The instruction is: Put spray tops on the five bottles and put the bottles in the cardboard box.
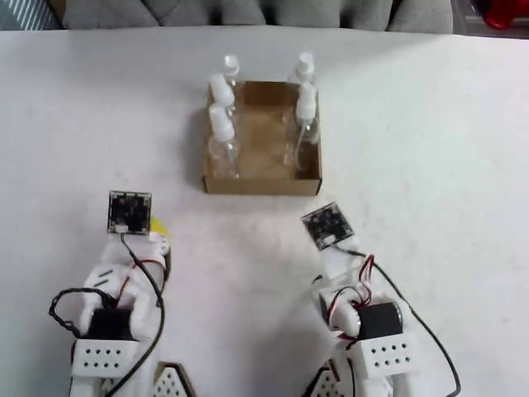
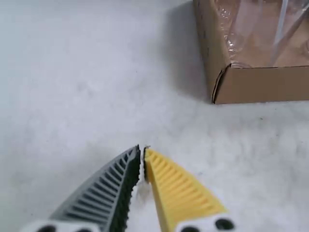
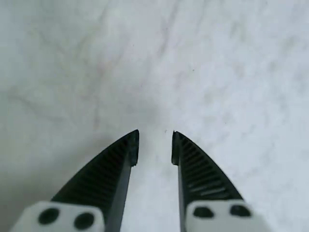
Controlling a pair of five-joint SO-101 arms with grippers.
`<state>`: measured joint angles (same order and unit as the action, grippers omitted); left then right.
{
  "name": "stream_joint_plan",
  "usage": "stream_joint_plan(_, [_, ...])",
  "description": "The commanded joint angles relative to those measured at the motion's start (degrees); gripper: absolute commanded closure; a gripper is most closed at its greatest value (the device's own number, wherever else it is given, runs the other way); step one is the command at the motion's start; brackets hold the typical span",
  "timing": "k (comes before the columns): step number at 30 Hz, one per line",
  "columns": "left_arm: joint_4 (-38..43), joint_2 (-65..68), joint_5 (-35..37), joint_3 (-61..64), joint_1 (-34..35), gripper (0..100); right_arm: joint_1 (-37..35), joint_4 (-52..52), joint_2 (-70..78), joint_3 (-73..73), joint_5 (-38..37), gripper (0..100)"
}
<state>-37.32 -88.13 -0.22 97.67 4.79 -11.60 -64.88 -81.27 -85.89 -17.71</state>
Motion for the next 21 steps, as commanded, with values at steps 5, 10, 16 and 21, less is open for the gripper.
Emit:
stream_joint_plan(5, [1.7, 0.2, -0.8, -0.3, 0.5, 98, 9.6, 5.1, -0.5, 0.8, 7.3, 92.8])
stream_joint_plan(10, [0.0, 0.0, -0.8, -0.3, 0.5, 98, 13.3, 3.5, -4.7, 3.8, 7.7, 92.9])
stream_joint_plan(16, [-5.2, -0.1, -7.3, -1.9, 0.0, 98, 13.3, -4.0, -19.4, 4.7, 7.7, 92.9])
stream_joint_plan(21, [-8.4, -0.1, -8.2, -3.5, 0.0, 98, 13.3, -7.1, -20.9, 4.7, 7.7, 92.9])
